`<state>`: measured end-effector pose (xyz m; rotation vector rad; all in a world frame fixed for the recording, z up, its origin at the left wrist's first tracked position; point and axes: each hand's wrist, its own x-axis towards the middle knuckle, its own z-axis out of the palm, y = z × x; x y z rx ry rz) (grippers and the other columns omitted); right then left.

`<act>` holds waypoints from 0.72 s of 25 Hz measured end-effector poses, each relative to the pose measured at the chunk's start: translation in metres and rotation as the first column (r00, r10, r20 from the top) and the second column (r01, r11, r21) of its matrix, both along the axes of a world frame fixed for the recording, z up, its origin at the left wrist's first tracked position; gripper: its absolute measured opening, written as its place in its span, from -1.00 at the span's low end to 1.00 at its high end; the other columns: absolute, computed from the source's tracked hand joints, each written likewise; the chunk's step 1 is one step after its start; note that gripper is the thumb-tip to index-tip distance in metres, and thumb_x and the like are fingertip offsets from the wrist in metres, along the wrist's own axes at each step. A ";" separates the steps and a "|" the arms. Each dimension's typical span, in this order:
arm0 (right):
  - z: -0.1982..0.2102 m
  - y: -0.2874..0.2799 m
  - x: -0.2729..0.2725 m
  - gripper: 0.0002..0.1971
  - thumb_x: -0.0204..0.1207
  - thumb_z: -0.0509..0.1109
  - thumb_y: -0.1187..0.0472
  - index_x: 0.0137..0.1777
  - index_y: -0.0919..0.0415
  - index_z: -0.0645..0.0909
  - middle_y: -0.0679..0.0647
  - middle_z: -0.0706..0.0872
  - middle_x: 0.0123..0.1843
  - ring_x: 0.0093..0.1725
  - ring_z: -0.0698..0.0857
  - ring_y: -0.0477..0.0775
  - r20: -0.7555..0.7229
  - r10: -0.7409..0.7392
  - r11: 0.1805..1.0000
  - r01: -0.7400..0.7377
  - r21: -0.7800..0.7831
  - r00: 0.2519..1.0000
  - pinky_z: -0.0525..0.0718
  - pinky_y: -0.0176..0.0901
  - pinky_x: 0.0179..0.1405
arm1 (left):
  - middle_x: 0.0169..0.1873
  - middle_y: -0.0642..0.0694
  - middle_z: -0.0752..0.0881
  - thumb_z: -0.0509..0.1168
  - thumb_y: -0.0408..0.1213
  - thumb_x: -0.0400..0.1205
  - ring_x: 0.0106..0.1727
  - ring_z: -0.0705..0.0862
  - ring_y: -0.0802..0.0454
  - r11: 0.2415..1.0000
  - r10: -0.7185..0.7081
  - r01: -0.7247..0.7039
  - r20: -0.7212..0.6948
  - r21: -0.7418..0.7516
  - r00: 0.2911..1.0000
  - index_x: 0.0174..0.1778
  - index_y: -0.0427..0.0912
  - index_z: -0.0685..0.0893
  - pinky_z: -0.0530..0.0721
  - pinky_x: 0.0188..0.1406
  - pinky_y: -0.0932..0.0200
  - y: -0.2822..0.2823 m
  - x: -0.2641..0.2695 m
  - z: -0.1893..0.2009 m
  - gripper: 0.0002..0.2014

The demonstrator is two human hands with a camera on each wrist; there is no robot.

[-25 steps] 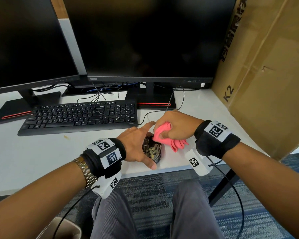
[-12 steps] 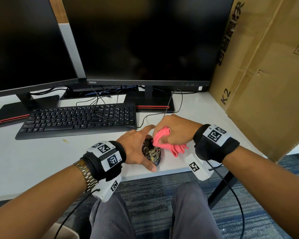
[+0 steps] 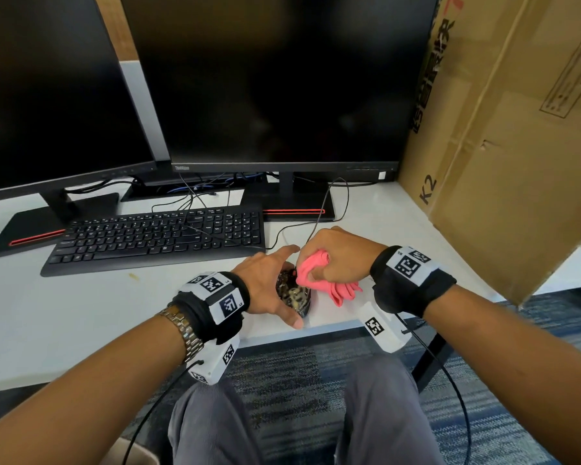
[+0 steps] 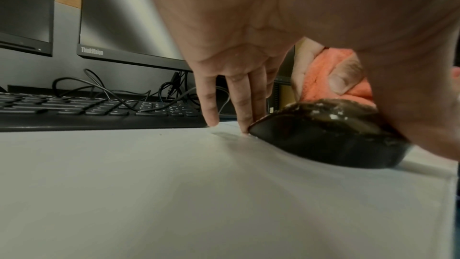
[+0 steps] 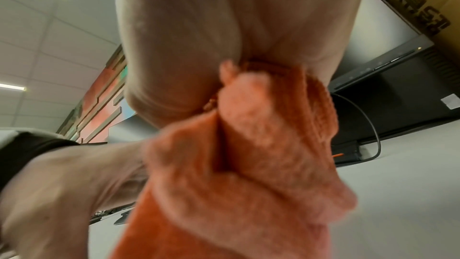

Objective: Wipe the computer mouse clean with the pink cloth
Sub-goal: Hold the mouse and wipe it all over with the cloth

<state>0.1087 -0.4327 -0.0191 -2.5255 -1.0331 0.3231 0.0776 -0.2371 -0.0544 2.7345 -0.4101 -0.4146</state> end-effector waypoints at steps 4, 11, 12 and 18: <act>0.000 -0.002 -0.002 -0.74 0.50 0.43 0.26 0.15 0.11 0.83 0.03 0.86 0.07 0.09 0.74 0.03 0.021 -0.039 0.999 0.039 0.012 0.999 0.69 -0.02 0.21 | 0.45 -0.02 0.60 0.61 0.34 -0.03 0.49 0.47 -0.09 1.000 0.009 -0.009 -0.002 -0.002 1.000 0.66 0.16 0.06 0.45 0.48 -0.14 -0.001 -0.003 0.003 0.35; -0.008 -0.003 -0.013 -0.73 0.46 0.39 0.33 0.09 0.14 0.83 0.05 0.86 0.06 0.11 0.76 0.08 0.017 -0.063 0.998 0.063 0.032 0.998 0.71 0.09 0.21 | 0.47 0.08 0.58 0.65 0.23 0.13 0.49 0.42 -0.09 1.000 0.008 -0.008 0.033 0.002 0.999 0.67 0.13 0.09 0.38 0.44 -0.04 -0.002 -0.008 0.003 0.25; -0.006 -0.003 -0.013 -0.73 0.46 0.40 0.32 0.09 0.13 0.83 0.04 0.86 0.06 0.12 0.76 0.07 0.014 -0.062 0.998 0.062 0.026 0.998 0.71 0.08 0.22 | 0.47 0.07 0.58 0.65 0.23 0.13 0.49 0.42 -0.09 1.000 0.008 -0.008 0.033 0.001 0.999 0.67 0.13 0.08 0.38 0.45 -0.04 -0.001 -0.008 0.003 0.25; -0.012 0.004 -0.008 -0.73 0.39 0.42 0.20 0.06 0.01 0.82 0.02 0.85 -0.01 0.06 0.76 0.12 0.039 -0.128 0.992 0.128 0.024 0.991 0.73 0.16 0.16 | 0.45 0.00 0.59 0.65 0.22 0.14 0.47 0.45 -0.11 1.000 -0.006 0.006 0.029 0.003 1.000 0.65 0.12 0.14 0.42 0.44 -0.05 -0.002 -0.008 0.005 0.20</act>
